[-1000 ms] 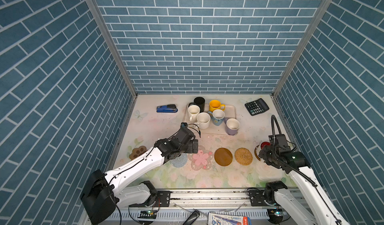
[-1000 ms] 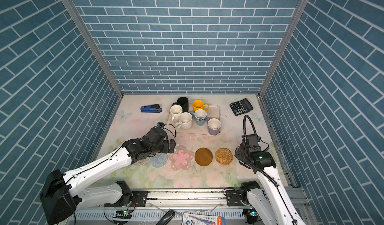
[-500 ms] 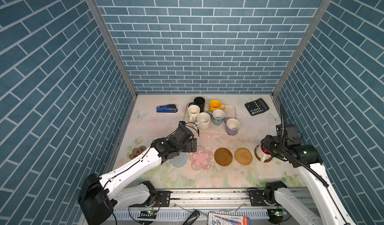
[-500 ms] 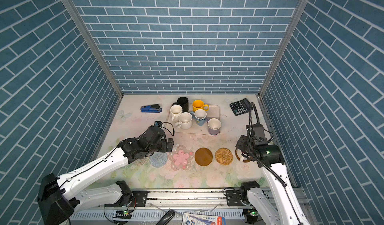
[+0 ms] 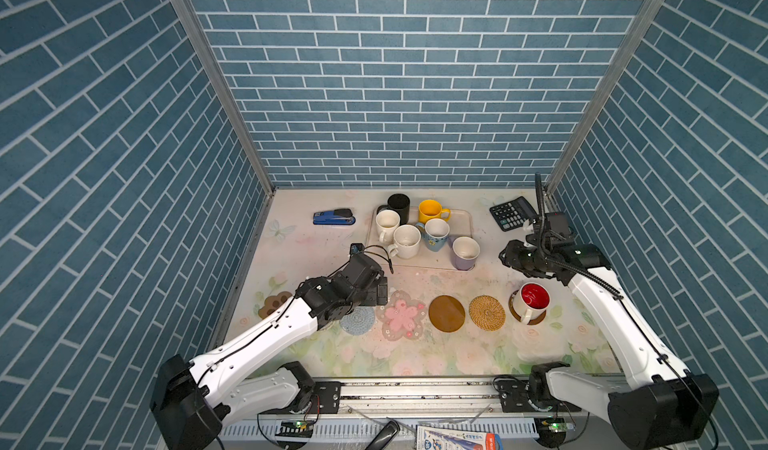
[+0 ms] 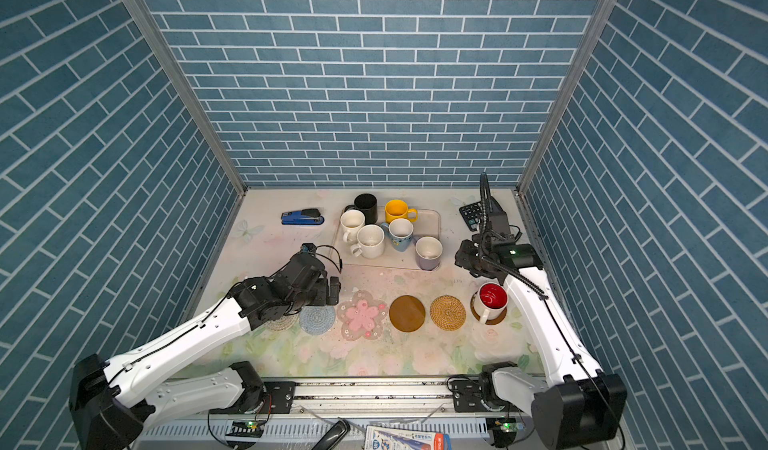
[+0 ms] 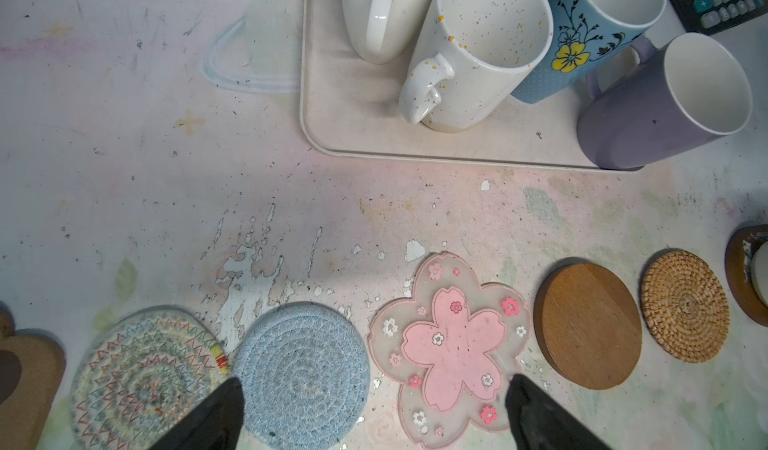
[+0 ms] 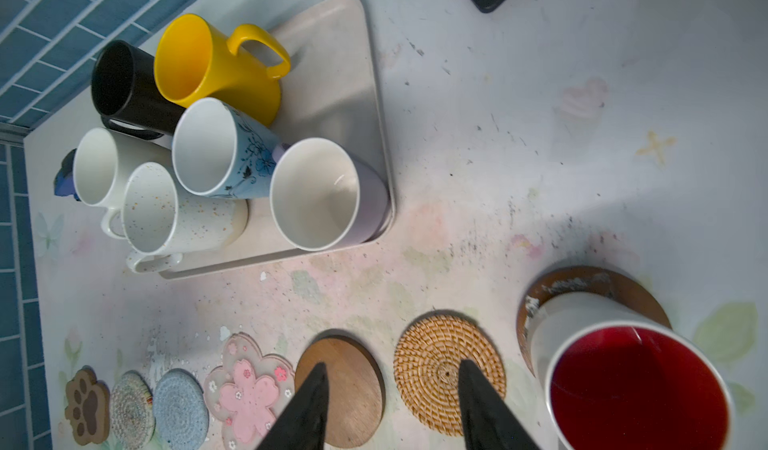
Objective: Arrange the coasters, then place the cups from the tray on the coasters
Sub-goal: 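Open right gripper and raise it off the red-lined mug, then move right gripper back over the tray toward the lilac mug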
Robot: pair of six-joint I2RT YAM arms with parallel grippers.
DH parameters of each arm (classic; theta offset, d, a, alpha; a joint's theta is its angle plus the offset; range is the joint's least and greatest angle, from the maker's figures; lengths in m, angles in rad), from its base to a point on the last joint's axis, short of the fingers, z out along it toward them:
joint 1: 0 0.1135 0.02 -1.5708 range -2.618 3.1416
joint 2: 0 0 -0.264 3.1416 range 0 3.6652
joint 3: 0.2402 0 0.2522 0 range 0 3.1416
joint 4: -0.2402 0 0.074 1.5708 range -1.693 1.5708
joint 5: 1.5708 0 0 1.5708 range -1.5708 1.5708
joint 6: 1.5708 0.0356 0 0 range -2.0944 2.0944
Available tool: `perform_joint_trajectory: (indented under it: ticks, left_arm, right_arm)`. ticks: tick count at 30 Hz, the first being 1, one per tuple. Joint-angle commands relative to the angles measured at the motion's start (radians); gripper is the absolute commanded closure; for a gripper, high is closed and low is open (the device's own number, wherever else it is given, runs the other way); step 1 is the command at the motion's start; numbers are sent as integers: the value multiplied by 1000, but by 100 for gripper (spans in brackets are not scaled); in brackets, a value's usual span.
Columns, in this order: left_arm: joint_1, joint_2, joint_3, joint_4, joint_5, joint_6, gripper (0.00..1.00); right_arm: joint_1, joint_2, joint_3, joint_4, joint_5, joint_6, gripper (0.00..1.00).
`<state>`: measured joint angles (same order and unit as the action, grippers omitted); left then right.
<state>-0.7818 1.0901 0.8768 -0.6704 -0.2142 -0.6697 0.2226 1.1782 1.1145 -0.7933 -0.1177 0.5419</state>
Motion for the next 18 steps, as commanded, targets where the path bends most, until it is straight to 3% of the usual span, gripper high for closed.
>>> perform_joint_trajectory:
  ticks: [1, 6, 13, 18]
  left_arm:
    - [9, 2, 22, -37, -25, -16, 1]
    - [18, 24, 39, -37, -19, -13, 1]
    - [39, 71, 44, -32, -8, 2, 1]
    - [57, 79, 51, -31, 11, 14, 2]
  right_arm:
    - [6, 47, 52, 74, -45, -34, 49]
    - [6, 139, 114, 115, -55, -39, 49]
    - [40, 314, 241, 117, 2, -68, 80]
    - [74, 436, 345, 114, 16, -69, 87]
